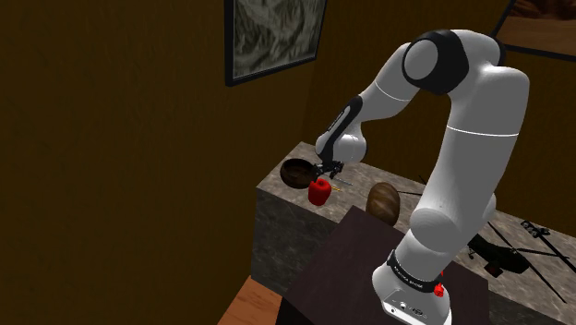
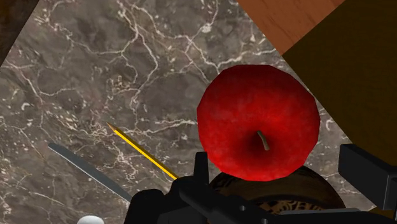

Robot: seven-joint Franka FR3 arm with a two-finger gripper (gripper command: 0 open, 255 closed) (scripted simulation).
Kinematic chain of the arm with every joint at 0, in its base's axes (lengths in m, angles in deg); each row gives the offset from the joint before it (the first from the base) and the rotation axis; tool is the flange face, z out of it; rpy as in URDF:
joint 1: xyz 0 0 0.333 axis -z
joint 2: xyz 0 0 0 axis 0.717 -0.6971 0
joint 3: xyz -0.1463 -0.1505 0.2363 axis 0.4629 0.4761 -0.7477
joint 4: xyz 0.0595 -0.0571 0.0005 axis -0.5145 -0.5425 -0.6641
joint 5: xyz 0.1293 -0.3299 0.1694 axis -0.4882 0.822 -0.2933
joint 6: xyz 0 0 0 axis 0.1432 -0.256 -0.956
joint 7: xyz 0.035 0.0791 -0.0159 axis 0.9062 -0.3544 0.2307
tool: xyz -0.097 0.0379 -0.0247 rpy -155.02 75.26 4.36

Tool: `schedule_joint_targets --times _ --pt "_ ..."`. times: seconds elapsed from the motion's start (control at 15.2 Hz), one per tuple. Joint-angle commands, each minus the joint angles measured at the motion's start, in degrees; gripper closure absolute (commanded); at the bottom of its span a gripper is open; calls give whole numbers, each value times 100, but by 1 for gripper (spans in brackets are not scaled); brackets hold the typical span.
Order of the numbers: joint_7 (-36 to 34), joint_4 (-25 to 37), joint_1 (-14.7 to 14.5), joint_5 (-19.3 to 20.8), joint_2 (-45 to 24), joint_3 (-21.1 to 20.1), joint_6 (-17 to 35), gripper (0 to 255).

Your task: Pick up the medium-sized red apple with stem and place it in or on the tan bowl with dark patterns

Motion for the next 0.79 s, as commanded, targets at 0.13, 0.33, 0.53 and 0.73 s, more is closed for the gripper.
schedule_joint_targets --times 0.13,0.33,0.53,0.73 --pt "1 1 1 -1 -1 -1 1 255" --pt "1 1 1 -1 -1 -1 1 255" --pt "1 1 1 -1 -1 -1 1 255" --pt "2 2 2 -2 -3 -2 2 255"
